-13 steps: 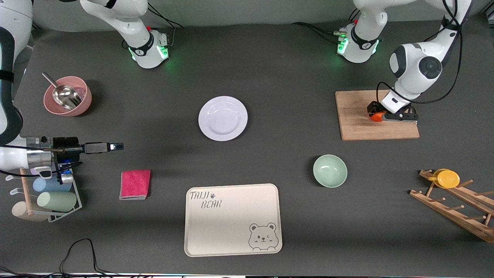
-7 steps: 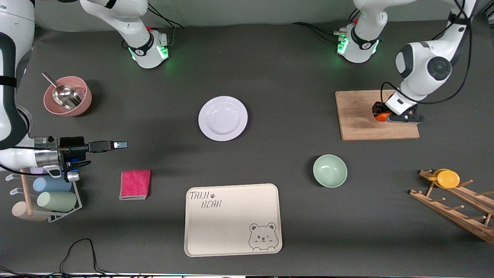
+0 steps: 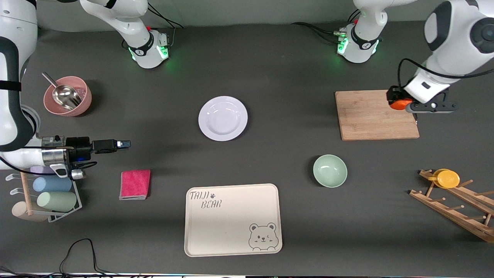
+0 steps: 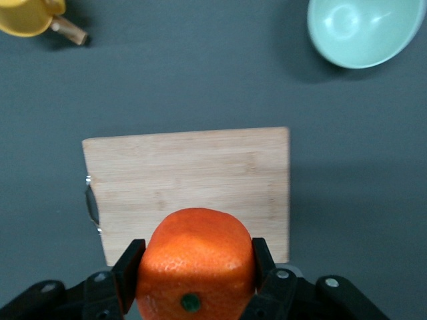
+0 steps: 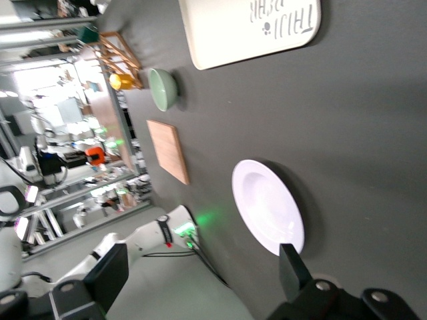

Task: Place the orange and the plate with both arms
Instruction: 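Lift the orange with the left gripper and carry it over the plate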

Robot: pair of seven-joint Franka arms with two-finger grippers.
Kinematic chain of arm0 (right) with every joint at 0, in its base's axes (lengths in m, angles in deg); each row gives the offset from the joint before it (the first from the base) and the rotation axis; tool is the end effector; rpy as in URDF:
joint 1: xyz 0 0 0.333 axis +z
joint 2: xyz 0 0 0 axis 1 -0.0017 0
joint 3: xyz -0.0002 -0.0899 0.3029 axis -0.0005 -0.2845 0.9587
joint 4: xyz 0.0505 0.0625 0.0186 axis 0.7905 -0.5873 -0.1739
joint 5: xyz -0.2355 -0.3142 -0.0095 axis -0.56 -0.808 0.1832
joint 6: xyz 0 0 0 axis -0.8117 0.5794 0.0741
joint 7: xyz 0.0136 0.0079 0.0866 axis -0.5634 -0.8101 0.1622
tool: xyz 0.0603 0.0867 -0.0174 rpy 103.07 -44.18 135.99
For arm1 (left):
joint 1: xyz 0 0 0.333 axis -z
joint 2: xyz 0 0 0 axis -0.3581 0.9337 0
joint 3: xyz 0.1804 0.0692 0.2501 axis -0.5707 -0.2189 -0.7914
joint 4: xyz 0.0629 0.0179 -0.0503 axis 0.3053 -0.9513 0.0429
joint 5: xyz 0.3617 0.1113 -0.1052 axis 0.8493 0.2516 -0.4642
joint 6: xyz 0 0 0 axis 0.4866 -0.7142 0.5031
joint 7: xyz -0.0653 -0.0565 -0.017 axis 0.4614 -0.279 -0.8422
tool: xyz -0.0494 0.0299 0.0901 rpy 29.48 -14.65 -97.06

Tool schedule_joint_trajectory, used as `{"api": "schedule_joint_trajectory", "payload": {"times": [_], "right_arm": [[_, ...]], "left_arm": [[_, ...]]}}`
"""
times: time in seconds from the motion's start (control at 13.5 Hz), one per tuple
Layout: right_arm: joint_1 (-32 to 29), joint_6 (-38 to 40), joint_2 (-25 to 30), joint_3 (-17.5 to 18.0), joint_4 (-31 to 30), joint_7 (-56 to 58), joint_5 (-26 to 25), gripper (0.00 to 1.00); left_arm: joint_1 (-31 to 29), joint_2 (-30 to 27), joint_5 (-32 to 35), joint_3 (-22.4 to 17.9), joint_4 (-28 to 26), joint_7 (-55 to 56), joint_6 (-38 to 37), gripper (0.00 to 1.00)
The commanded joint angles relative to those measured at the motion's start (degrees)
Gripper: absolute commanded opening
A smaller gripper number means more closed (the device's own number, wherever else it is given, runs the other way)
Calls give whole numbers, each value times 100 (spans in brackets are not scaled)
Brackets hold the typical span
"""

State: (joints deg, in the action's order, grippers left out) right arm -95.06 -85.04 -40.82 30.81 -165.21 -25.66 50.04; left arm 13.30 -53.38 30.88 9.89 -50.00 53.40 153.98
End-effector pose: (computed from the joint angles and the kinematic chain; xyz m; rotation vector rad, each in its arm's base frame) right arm 0.6103 -0.0275 0.3441 -2.0766 0.0843 0.3244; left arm 0.4540 -0.0550 0.4582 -3.0808 0.0224 0.1373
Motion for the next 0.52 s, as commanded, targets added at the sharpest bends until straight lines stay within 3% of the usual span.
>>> {"api": "schedule_joint_trajectory", "payload": {"times": [0.0,0.22,0.45], "right_arm": [[59,-425,363,-60,-613,500,290,100],[112,-645,442,-60,-807,845,316,100],[129,-847,477,-60,-956,916,325,100]], "left_arm": [[135,154,-412,907,359,1159,-124,48],[241,434,-582,2084,534,2740,420,47],[268,1433,-320,3359,1227,4489,852,46]]}}
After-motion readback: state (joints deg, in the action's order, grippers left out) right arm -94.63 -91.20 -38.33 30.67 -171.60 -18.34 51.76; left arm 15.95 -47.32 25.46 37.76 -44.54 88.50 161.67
